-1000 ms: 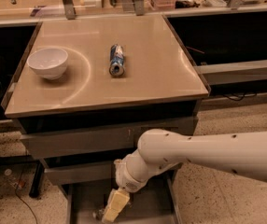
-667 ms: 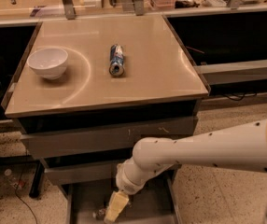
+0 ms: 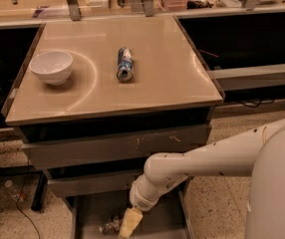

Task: Pick water bottle from bottom drawer and place on counter

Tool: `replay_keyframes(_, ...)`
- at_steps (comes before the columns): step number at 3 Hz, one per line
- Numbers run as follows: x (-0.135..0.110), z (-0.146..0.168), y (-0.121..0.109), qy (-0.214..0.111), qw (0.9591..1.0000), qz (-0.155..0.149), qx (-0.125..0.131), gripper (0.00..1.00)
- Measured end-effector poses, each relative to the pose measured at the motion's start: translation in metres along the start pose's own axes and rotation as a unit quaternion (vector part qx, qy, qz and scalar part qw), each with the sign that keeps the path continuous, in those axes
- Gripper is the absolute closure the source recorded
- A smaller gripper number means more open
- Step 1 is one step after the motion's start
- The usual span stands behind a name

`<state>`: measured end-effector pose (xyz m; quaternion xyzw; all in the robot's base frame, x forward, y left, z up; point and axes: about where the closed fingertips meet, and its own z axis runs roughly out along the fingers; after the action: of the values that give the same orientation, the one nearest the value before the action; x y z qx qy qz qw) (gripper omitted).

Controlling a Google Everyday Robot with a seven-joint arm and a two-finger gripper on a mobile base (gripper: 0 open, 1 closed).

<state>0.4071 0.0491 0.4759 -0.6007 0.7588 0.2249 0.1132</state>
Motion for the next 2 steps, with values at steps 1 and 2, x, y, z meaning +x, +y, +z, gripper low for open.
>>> replay_keyframes(1, 0.015, 0.02, -0.006, -0.003, 0.9999, 0.013, -0.004, 0.0)
replay_keyframes(2, 0.051, 0.044, -0.025, 0.006, 0.9997, 0.023, 0.001, 0.0)
